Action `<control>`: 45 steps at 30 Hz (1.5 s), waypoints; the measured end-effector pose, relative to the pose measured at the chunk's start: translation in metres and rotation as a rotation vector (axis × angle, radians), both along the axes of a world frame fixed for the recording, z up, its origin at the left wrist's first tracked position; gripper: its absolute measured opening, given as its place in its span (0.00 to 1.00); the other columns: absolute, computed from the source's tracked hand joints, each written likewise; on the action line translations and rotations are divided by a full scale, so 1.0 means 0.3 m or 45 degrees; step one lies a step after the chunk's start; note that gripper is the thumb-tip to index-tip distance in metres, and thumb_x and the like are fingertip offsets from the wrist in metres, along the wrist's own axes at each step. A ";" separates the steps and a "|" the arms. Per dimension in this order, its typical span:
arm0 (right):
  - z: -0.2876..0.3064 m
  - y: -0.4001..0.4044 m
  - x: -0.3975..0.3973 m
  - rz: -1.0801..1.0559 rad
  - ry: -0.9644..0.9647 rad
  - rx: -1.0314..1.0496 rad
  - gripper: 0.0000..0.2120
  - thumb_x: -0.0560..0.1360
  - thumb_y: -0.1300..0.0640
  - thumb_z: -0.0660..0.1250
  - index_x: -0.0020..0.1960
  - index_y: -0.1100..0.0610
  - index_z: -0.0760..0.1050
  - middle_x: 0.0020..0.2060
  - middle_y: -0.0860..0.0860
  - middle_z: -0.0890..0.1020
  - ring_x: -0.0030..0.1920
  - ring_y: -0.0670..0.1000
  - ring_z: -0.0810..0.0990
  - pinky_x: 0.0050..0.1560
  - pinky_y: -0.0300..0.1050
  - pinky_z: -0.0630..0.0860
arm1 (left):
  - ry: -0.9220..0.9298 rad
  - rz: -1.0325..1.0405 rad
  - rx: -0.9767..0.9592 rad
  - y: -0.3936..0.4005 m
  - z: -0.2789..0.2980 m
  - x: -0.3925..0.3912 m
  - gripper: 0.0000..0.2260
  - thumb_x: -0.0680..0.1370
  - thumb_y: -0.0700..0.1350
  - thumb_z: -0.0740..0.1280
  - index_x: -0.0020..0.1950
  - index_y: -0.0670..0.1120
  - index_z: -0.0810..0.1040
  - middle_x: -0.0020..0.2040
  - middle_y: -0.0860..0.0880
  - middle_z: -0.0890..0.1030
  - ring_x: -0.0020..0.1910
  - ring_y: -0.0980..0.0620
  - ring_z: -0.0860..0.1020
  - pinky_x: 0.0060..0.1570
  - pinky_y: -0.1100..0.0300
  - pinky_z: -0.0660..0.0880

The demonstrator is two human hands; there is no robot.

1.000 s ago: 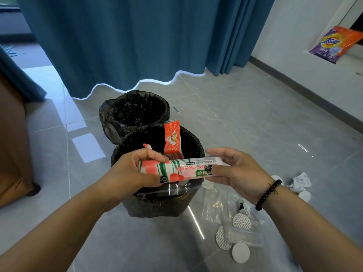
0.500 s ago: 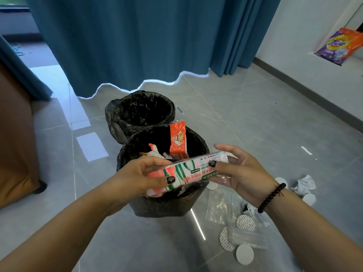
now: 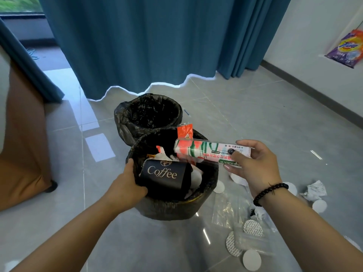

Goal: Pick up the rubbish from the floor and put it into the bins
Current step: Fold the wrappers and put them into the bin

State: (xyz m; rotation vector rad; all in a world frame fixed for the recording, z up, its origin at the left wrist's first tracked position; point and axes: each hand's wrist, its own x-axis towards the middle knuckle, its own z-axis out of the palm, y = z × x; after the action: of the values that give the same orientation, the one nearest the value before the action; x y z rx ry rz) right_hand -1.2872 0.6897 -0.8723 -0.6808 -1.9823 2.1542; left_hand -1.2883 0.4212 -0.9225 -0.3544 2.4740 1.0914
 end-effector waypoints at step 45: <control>-0.168 -0.319 -0.125 0.724 -0.005 1.526 0.15 0.72 0.70 0.64 0.56 0.57 0.72 0.55 0.52 0.75 0.51 0.55 0.77 0.48 0.51 0.78 | 0.005 -0.759 -0.523 0.008 -0.077 0.107 0.17 0.70 0.58 0.71 0.55 0.54 0.80 0.52 0.53 0.82 0.51 0.51 0.80 0.50 0.53 0.80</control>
State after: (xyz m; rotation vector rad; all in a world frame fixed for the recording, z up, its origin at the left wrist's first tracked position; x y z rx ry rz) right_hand -1.3245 0.5942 -0.9227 0.1017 -3.0875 0.6793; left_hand -1.2562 0.4236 -0.9455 0.2664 2.5388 0.3435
